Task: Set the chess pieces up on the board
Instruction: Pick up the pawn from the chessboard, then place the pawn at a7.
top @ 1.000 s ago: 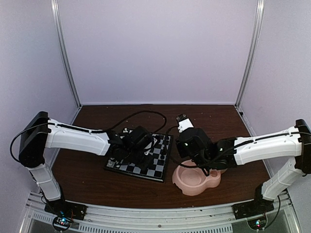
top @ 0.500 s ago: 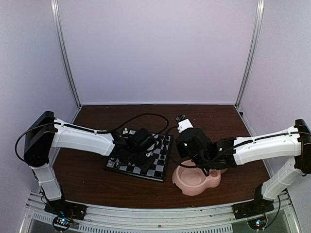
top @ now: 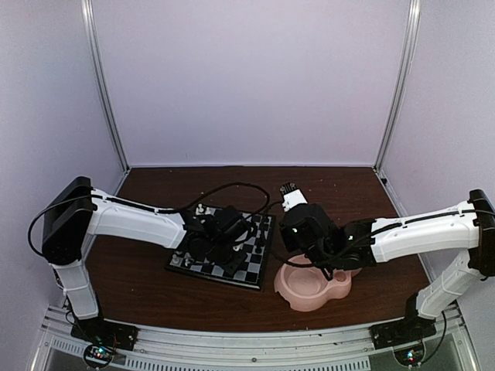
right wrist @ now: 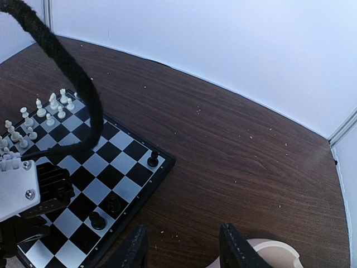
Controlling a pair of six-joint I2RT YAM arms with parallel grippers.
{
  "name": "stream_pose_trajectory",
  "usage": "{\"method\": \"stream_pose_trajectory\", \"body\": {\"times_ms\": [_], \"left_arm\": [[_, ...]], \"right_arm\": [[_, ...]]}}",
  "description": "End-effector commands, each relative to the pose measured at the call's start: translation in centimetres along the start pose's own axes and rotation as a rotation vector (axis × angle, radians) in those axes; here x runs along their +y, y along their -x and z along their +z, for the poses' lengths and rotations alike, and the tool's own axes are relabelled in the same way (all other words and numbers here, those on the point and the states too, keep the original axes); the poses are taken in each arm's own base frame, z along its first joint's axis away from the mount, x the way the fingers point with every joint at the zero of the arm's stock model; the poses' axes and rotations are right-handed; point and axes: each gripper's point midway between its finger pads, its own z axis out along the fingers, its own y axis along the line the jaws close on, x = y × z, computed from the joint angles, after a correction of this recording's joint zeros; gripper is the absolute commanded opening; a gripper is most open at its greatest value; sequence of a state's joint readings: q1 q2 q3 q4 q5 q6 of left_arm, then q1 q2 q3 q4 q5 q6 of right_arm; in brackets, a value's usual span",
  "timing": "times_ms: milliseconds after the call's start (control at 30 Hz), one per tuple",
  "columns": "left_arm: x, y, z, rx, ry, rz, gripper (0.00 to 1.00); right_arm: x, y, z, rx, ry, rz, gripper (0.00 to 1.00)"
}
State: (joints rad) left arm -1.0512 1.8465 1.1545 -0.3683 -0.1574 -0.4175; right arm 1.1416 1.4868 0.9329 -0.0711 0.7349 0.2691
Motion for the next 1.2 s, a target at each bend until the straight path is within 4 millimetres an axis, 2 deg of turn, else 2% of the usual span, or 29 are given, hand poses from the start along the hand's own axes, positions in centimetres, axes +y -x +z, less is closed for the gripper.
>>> {"method": "stream_pose_trajectory", "body": {"times_ms": [0,233,467,633,800,967,1167], "left_arm": [[-0.3,1.2,-0.2,-0.032,0.004,0.013,0.12],[0.2,1.6,-0.7,-0.055,0.027,0.013,0.02],[0.3,2.6,-1.2,-0.087,0.034,0.016,0.0],[0.9,4.5,-1.4,-0.117,0.002,-0.052,0.0],[1.3,6.6,-1.2,-0.144,-0.043,-0.137,0.0],[2.9,9.3,-1.2,-0.16,-0.004,-0.153,0.0],[4.7,12.9,-0.5,-0.185,0.054,-0.146,0.0]], "right_arm": [[-0.3,0.9,0.1,-0.009,-0.022,0.018,0.45],[-0.6,0.9,0.0,-0.013,-0.027,0.023,0.45],[-0.9,1.0,-0.1,-0.018,-0.043,0.031,0.45],[-2.0,1.0,-0.5,-0.03,-0.063,0.054,0.45],[-3.9,1.1,-1.4,-0.052,-0.07,0.108,0.45],[-5.9,1.1,-2.1,-0.083,-0.075,0.179,0.49],[-6.6,1.0,-2.1,-0.085,-0.076,0.209,0.49]]}}
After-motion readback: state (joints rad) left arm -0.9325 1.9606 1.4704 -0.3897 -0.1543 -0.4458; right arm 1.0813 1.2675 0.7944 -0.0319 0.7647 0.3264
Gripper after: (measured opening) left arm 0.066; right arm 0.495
